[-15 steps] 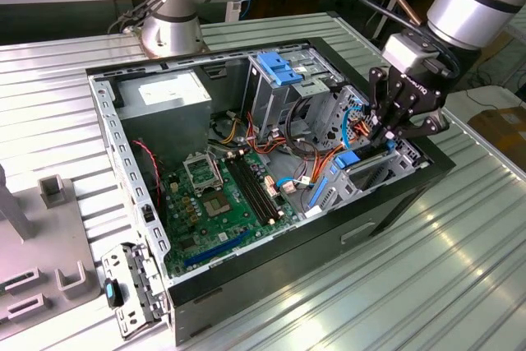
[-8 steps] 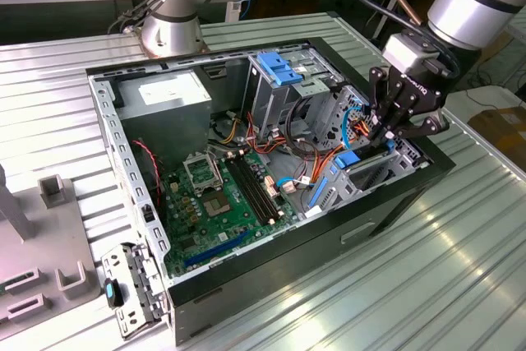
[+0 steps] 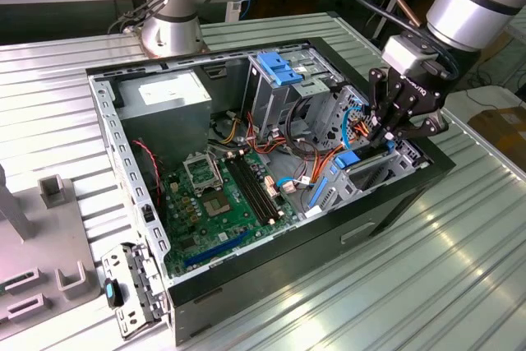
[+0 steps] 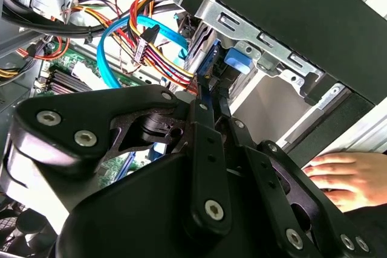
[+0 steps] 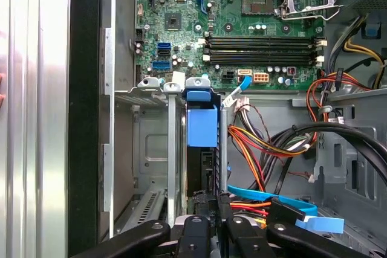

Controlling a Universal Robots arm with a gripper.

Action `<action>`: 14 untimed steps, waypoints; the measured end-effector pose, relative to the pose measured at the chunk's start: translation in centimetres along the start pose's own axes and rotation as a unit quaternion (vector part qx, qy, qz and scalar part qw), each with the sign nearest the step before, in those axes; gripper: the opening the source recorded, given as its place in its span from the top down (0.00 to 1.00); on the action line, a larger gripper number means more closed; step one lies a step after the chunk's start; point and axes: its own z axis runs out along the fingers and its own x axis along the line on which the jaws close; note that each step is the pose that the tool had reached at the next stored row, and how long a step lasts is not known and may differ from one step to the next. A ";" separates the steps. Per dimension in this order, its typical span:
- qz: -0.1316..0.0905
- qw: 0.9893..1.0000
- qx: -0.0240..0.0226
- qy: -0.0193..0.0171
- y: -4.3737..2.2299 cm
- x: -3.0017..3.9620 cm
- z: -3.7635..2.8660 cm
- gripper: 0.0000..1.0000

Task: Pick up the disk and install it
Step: 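Insert the first disk wire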

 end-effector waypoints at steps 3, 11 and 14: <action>0.000 1.000 0.000 -0.001 0.01 0.00 -0.16 0.83; 0.001 1.000 0.000 0.000 0.02 0.00 -0.36 0.83; 0.002 1.000 0.000 0.000 0.02 -0.06 -0.35 0.83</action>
